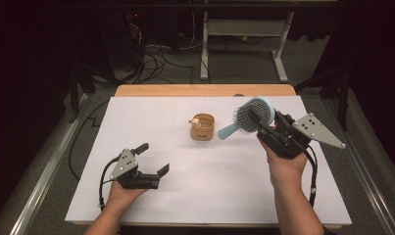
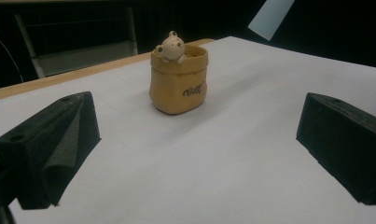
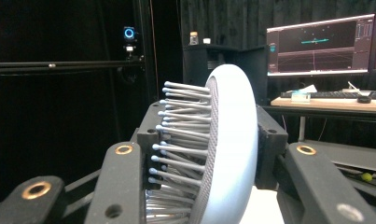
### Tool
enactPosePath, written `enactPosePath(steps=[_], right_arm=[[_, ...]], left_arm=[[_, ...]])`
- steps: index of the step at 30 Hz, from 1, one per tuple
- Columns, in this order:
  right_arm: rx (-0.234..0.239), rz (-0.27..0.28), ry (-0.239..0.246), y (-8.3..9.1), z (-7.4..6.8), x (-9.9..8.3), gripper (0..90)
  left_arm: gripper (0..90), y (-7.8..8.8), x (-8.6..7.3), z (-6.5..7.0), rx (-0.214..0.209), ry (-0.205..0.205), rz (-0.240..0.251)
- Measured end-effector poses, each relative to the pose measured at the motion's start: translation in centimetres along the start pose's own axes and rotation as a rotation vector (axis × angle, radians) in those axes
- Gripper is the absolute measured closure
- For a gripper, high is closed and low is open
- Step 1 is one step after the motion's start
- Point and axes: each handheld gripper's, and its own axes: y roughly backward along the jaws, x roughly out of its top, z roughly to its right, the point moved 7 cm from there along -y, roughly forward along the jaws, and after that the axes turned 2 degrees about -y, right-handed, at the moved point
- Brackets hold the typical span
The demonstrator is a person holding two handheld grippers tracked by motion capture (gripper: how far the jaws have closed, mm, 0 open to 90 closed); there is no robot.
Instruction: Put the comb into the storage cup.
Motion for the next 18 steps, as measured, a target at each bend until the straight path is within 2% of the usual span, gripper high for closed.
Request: enactPosePath(steps=[18], right_arm=[[-0.006, -0.017, -0.006, -4.6, 0.0, -0.5, 57.4]], left_arm=[[0.5, -0.1, -0.2, 0.0, -0.005, 0.007, -0.005]])
